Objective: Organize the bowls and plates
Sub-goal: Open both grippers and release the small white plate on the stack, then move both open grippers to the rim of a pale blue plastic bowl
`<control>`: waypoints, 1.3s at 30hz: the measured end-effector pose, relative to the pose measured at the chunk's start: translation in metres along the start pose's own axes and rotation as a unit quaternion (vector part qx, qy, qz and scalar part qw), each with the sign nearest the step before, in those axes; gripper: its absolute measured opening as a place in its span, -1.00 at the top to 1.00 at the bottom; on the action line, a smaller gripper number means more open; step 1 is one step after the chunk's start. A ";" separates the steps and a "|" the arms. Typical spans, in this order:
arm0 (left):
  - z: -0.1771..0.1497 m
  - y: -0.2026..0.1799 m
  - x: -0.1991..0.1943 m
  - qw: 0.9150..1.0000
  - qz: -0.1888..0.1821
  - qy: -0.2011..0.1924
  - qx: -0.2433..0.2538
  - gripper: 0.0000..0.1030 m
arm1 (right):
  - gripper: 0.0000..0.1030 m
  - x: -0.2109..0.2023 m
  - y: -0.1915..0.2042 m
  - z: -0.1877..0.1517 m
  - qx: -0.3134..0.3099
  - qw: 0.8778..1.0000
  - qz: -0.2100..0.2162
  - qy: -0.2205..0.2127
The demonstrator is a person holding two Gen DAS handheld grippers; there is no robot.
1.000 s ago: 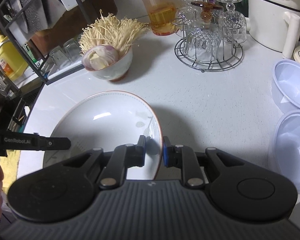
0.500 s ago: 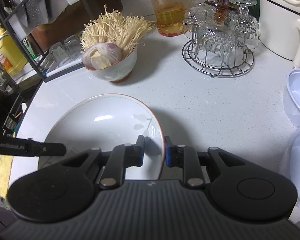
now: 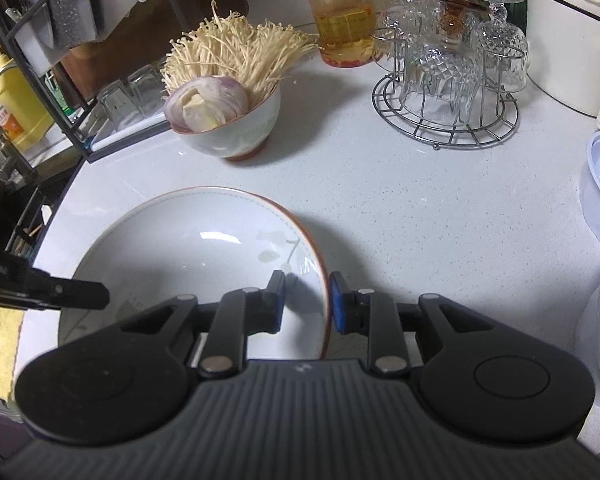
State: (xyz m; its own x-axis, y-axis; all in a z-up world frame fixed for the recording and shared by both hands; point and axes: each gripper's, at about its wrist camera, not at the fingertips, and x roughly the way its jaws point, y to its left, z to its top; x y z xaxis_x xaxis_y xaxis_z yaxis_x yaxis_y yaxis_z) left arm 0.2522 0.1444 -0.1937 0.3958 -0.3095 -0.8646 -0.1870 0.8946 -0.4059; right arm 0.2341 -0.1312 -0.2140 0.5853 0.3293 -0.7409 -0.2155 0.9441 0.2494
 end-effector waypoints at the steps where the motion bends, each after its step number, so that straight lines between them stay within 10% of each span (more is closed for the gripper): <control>1: -0.001 -0.001 -0.001 1.000 0.001 0.002 0.003 0.64 | 0.48 0.000 0.000 0.000 -0.001 1.000 0.000 0.001; 21: -0.014 -0.007 -0.040 0.999 0.024 -0.024 0.019 0.58 | 0.46 -0.006 -0.002 0.003 -0.012 1.000 -0.007 -0.008; 39: -0.027 -0.080 -0.133 0.985 0.012 -0.143 0.097 0.58 | 0.46 -0.147 0.020 0.032 -0.008 0.988 -0.007 -0.154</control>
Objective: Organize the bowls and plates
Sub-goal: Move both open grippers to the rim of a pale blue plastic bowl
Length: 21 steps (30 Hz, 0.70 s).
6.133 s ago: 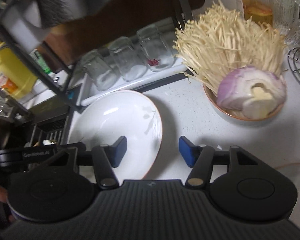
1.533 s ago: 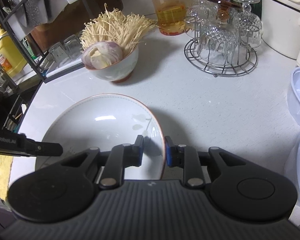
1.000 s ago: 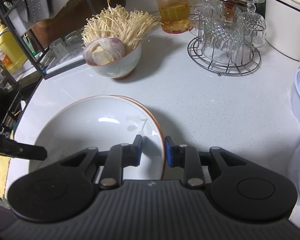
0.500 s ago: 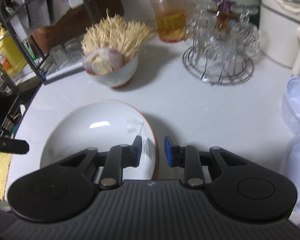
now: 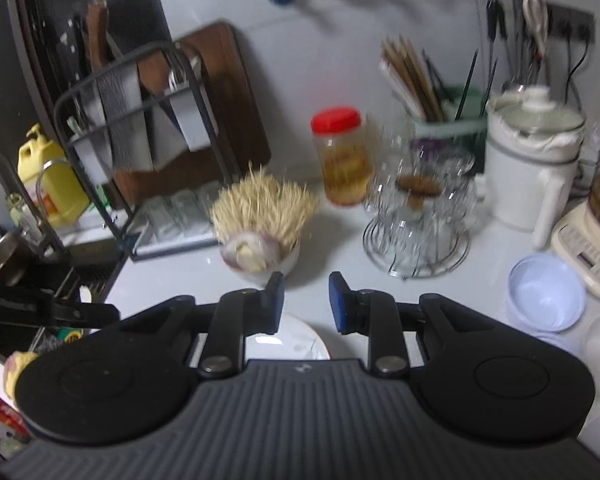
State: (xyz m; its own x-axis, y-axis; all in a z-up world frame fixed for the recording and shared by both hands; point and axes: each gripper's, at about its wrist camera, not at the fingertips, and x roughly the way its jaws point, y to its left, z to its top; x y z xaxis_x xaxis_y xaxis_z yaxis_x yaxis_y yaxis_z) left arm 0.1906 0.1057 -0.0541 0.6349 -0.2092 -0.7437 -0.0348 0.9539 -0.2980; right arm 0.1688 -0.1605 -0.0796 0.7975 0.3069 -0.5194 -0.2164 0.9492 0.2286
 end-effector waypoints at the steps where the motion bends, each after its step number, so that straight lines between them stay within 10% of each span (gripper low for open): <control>1: 0.001 -0.001 -0.001 1.000 -0.004 -0.003 0.004 0.58 | 0.46 -0.006 0.002 0.002 0.001 1.000 -0.004 -0.007; 21: -0.017 -0.070 0.061 0.995 -0.012 0.000 0.104 0.58 | 0.46 -0.046 -0.048 -0.047 0.047 0.991 -0.108 -0.058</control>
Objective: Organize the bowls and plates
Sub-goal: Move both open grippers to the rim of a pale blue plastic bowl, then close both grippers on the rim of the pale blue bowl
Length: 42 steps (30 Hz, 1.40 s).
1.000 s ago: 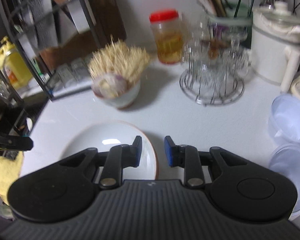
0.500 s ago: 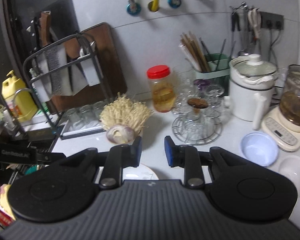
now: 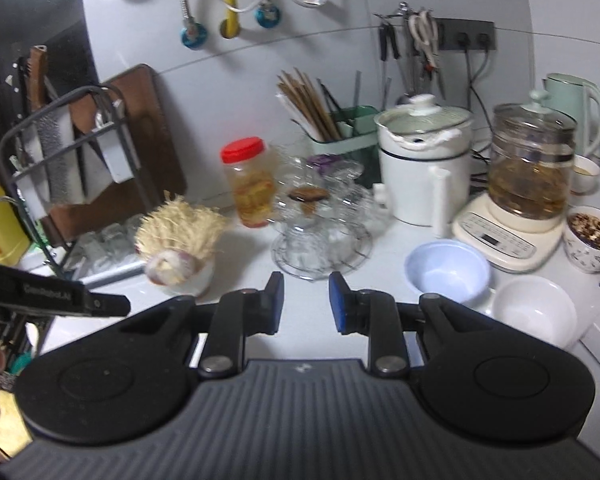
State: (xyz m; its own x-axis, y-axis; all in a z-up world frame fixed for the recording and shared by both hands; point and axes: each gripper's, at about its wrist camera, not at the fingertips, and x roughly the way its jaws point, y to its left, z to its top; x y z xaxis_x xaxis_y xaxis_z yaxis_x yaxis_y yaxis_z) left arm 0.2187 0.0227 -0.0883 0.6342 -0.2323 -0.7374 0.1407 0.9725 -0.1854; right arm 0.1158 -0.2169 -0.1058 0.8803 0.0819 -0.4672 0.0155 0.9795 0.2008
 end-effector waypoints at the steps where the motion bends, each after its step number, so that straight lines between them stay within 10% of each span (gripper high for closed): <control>1: -0.002 -0.005 0.004 1.000 0.003 0.004 0.000 0.58 | 0.46 0.000 -0.006 -0.003 0.003 1.000 -0.002 0.004; 14: -0.020 -0.068 0.053 0.999 -0.008 0.041 0.025 0.57 | 0.46 -0.008 -0.072 -0.033 0.033 0.998 -0.044 0.016; 26: -0.035 -0.096 0.077 0.998 -0.021 0.055 0.031 0.12 | 0.44 -0.012 -0.101 -0.056 0.055 0.996 -0.059 0.042; 30: -0.035 -0.099 0.086 0.998 -0.023 0.061 0.026 -0.06 | -0.36 -0.014 -0.110 -0.060 0.064 0.995 -0.070 0.040; 42: -0.035 -0.123 0.113 0.993 -0.080 0.075 0.038 -0.17 | -0.34 -0.003 -0.140 -0.073 0.122 0.988 -0.066 0.065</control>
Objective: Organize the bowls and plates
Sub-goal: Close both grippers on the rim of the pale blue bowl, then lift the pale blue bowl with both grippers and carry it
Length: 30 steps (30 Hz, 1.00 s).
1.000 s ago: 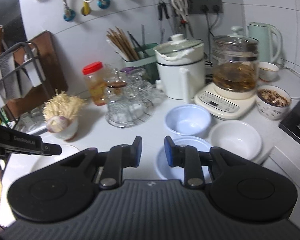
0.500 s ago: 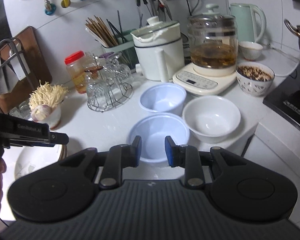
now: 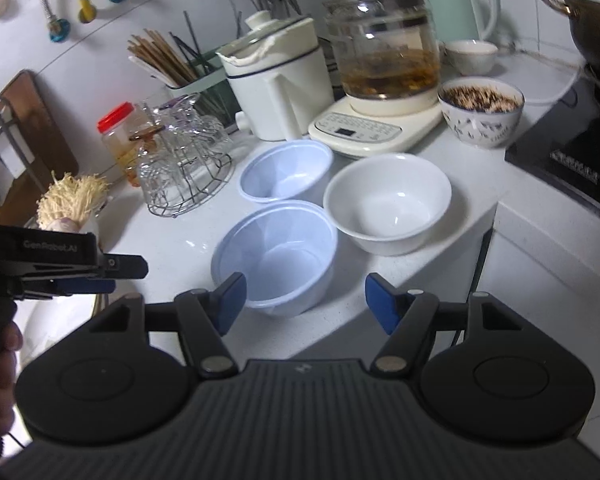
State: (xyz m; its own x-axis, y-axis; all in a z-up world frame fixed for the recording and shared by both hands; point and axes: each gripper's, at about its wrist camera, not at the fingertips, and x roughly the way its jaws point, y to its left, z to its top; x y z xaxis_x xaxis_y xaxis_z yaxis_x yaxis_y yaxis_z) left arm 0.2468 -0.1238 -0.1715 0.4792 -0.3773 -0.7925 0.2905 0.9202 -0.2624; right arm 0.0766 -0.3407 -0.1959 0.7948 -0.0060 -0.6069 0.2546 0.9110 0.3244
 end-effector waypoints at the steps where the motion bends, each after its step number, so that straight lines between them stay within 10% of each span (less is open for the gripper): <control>1: 0.002 -0.002 0.003 1.000 -0.005 0.000 0.002 -0.17 | -0.31 0.002 -0.002 0.000 0.007 1.000 0.002 0.001; 21: 0.004 -0.007 0.072 0.993 -0.094 0.058 -0.034 -0.11 | 0.41 0.050 -0.029 0.011 0.091 0.995 0.011 0.034; 30: 0.008 -0.014 0.087 0.992 -0.100 0.068 -0.032 0.56 | 0.69 0.064 -0.028 0.013 0.093 0.994 0.033 0.048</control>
State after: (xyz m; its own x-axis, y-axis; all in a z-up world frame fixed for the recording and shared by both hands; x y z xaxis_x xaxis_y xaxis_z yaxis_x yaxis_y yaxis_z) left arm 0.2909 -0.1697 -0.2322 0.2993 -0.5399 -0.7867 0.3138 0.8343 -0.4533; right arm 0.1277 -0.3719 -0.2340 0.7596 0.0991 -0.6428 0.3081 0.8155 0.4899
